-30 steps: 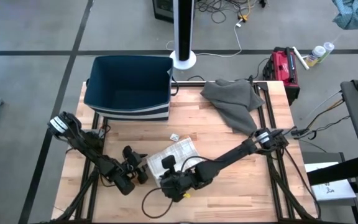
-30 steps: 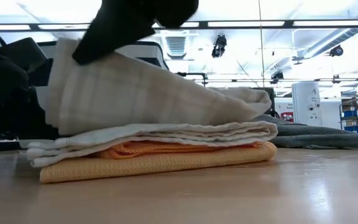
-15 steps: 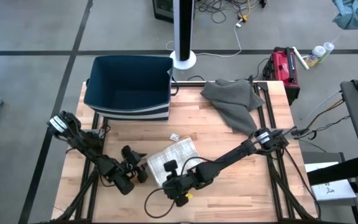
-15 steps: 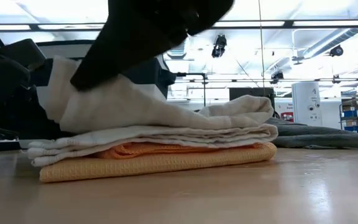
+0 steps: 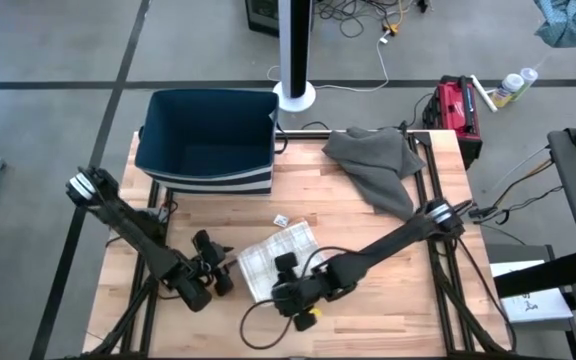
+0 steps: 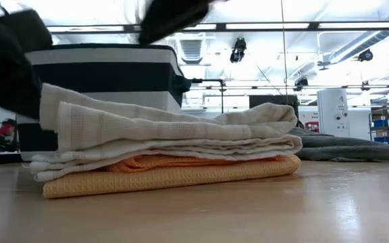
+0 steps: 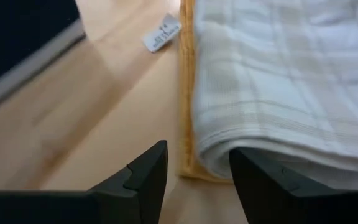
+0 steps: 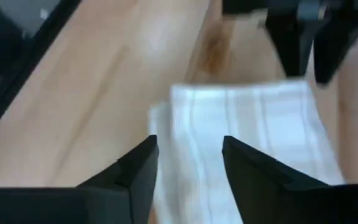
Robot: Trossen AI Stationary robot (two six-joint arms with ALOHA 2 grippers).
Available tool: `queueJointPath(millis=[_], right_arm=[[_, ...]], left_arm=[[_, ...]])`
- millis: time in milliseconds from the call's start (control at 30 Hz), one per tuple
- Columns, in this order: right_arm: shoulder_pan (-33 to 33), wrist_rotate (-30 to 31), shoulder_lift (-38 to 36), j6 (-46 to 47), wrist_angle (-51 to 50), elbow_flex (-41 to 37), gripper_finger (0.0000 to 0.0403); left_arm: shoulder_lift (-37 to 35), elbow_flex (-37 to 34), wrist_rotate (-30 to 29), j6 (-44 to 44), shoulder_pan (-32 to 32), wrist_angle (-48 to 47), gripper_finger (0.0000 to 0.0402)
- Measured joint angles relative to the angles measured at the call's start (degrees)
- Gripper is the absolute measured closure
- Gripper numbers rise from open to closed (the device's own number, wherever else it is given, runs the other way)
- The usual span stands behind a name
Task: Fold towel
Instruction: Stack the white patterned kitchen towel on top of the orange towel
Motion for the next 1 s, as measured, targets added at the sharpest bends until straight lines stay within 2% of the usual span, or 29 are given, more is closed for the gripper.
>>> queueJointPath(millis=[100,167,333,433,633,900,1000], right_arm=[[0.22,0.33,-2.93,2.19,-7.95,-0.74,0.0214],[0.13,1.04,-4.32,4.57,-11.77,-2.21,0.0211],[-0.13,2.13,-5.95,8.03,-14.33,-8.33,0.0217],[0.23,1.97,-6.07,8.34,-14.77,-11.57,0.0219],[0.42,3.59,-6.39,8.73,-15.08,-14.17,0.0219],[1.15,8.12,-9.60,7.75,-15.59,-14.31,0.0220],[1.06,9.06,-10.04,6.68,-15.39,-15.19,0.0220]], left_arm=[[-3.37,1.96,-0.40,0.59,-0.07,-5.29,0.0237],[-4.69,3.00,-1.92,2.99,-0.07,-4.03,0.0237],[-4.64,4.41,-2.80,14.99,-0.07,9.53,0.0237],[-2.31,5.39,-1.28,20.68,-0.07,16.83,0.0239],[4.62,10.57,-0.64,21.24,-0.01,17.45,0.0242],[17.40,25.18,0.02,27.21,0.31,17.56,0.0243],[21.90,30.32,3.06,28.35,1.25,17.50,0.0247]])
